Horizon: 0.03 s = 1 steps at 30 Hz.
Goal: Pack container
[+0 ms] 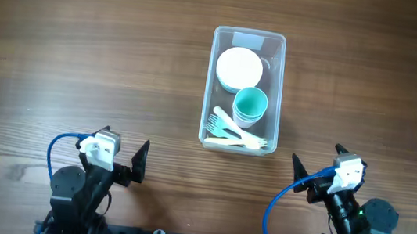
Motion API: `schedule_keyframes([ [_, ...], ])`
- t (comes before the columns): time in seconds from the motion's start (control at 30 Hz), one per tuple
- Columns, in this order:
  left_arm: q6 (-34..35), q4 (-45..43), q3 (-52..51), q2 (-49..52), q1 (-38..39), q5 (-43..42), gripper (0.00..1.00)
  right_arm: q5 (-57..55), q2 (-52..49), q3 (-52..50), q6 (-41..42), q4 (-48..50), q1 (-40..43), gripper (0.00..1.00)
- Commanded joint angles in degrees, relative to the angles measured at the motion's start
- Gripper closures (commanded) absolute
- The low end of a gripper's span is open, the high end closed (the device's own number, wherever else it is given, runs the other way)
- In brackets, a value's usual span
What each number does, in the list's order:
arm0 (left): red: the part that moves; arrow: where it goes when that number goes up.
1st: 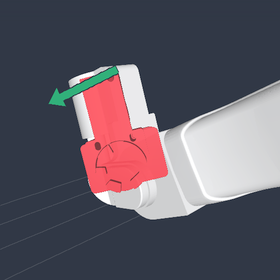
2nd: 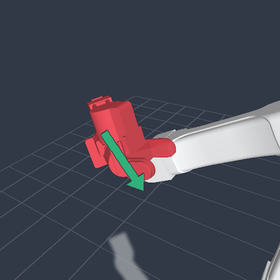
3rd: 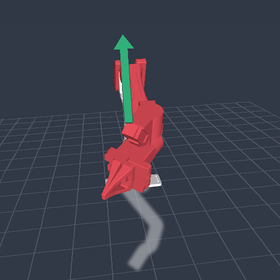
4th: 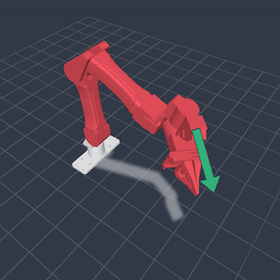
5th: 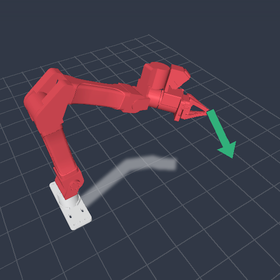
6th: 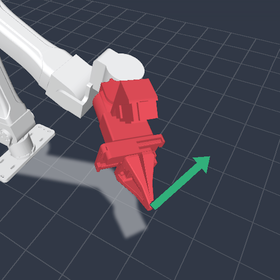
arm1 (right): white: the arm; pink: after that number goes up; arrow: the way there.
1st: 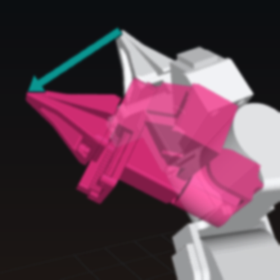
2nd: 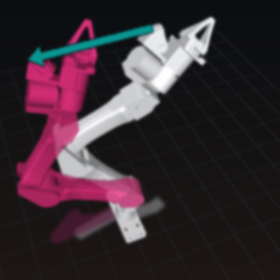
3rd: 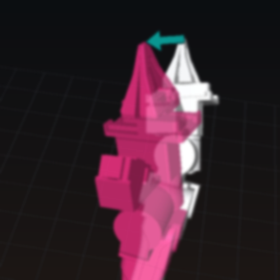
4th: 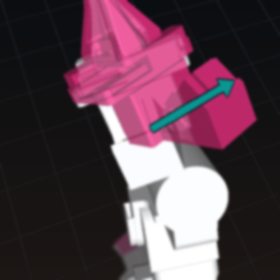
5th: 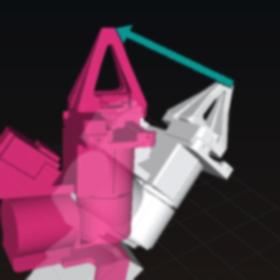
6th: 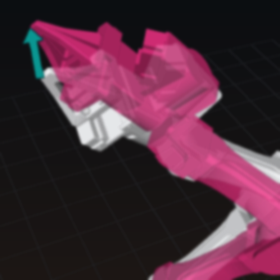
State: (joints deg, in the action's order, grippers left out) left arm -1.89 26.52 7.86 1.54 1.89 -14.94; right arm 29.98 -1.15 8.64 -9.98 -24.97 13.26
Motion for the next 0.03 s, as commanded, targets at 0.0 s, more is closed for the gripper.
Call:
schedule_keyframes([
  [0.0, -0.7, -0.2, -0.2, -0.39, 0.42, -1.09, 0.0, 0.96, 0.87, -0.48, -0.52, 0.31, -0.24, 0.0],
])
